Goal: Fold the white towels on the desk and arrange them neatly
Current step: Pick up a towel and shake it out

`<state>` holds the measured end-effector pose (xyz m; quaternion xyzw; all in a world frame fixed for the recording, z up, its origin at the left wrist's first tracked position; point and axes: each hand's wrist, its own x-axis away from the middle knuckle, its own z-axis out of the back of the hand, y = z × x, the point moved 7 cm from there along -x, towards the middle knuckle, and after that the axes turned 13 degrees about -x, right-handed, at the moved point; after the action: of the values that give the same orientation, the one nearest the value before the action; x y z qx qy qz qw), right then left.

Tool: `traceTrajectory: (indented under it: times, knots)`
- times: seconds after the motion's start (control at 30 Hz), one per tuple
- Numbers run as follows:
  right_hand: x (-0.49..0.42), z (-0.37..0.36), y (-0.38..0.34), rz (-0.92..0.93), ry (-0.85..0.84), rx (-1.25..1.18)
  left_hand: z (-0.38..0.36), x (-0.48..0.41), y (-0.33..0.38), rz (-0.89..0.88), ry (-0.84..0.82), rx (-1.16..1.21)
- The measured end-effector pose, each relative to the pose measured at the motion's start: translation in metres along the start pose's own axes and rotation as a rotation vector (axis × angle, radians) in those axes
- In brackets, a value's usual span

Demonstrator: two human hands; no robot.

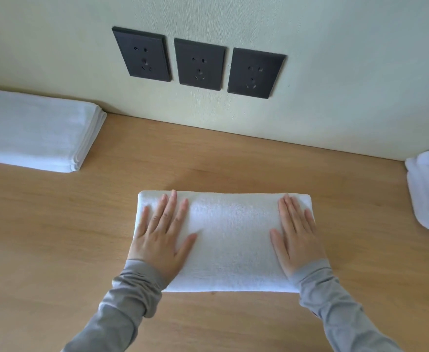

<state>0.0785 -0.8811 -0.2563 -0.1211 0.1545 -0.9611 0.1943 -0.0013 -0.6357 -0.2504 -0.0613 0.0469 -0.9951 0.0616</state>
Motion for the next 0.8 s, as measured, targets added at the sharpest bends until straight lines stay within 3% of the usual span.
traceTrajectory:
  times: [0.37, 0.47, 0.53, 0.63, 0.67, 0.73, 0.8]
  knots:
    - [-0.005, -0.006, 0.009, -0.038, -0.009, 0.001, -0.010, 0.001, 0.001, -0.022, -0.060, -0.020]
    - [0.007, 0.011, 0.006, -0.118, 0.051, -0.172, 0.004, 0.010, -0.008, 0.027, -0.042, 0.134]
    - [0.035, 0.027, 0.012, -0.254, 0.244, -0.415, 0.020, 0.027, -0.022, 0.189, 0.082, 0.349]
    - [0.096, 0.020, 0.035, -0.642, 0.504, -0.836, 0.020, 0.081, -0.047, 0.732, 0.254, 0.779]
    - [0.116, 0.008, 0.041, -0.796, 0.568, -0.964, 0.008, 0.103, -0.048, 0.962, 0.212, 0.942]
    - [0.146, -0.020, 0.040, -1.078, 0.647, -1.283, -0.021, 0.139, -0.030, 1.309, -0.061, 1.248]
    - [0.154, -0.049, 0.021, -1.219, 0.627, -1.677, -0.038, 0.144, 0.004, 1.347, -0.329, 1.646]
